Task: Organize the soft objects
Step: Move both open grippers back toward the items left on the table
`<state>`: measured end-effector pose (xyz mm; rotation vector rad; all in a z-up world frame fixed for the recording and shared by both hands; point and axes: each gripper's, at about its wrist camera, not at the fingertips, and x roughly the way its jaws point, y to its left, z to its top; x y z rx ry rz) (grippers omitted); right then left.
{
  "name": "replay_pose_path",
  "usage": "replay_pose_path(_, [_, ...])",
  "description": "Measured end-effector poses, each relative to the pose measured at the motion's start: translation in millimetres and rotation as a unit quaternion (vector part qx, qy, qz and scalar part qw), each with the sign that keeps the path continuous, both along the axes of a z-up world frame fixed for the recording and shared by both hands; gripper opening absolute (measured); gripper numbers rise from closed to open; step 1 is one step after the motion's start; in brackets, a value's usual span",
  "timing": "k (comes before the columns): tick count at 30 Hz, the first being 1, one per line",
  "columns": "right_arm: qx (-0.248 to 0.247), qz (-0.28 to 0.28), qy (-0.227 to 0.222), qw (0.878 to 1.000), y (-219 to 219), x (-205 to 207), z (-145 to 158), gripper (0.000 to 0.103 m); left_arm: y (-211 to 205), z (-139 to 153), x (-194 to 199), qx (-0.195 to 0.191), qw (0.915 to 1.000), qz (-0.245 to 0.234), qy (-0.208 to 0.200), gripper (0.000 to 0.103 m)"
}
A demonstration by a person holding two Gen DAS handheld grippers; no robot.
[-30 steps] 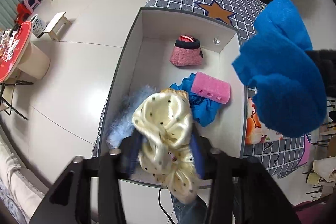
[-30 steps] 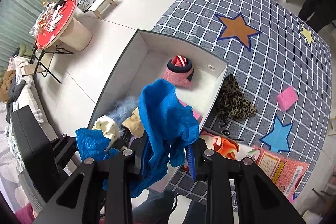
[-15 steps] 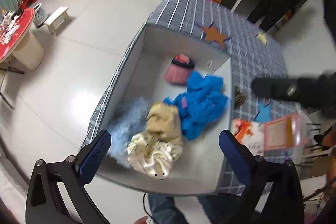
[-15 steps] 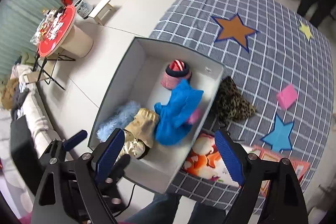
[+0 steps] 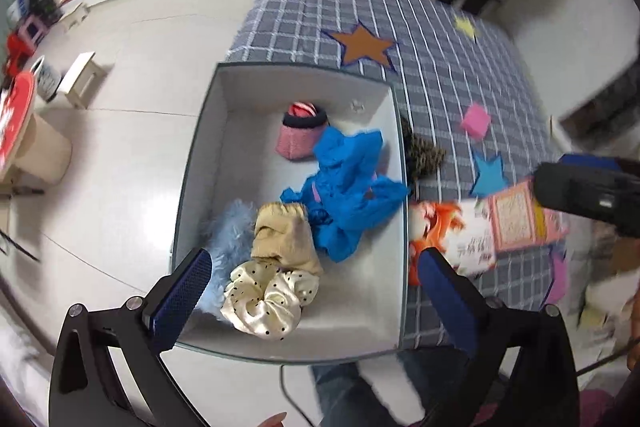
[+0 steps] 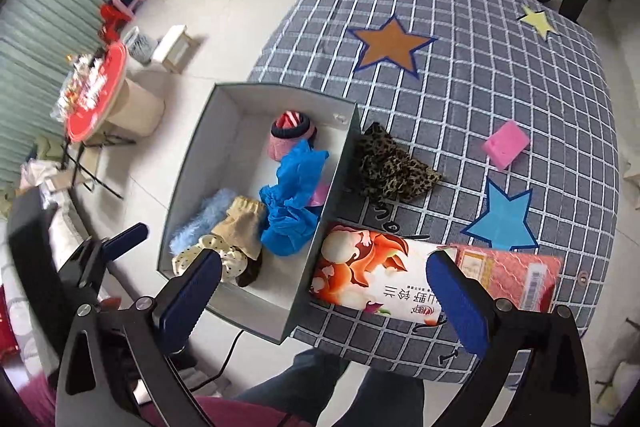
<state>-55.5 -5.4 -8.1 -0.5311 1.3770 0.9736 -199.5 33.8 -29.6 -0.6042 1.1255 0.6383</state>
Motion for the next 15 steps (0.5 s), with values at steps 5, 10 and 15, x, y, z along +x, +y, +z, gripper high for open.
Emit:
replay_pose_path(5, [0.037, -0.041, -0.012, 0.998, -35.5, -1.8, 9.4, 0.103, -14.4, 8.9, 36.0, 0.051, 0.9908, -0.1, 0.075, 0.103])
replay_pose_path(10, [0.068, -0.101, -0.05, 0.991, -73.4, 2.9, 21.0, 0.103, -36.2, 26.0, 93.5, 0.11, 0.9685, -0.199, 0.102, 0.103])
replay_pose_path(15, [0.091, -0.225, -0.071, 0.968, -134.4, 24.0, 29.0, 0.103, -69.6, 37.5, 155.6, 0.13, 0.9494, -0.271, 0.093, 0.103])
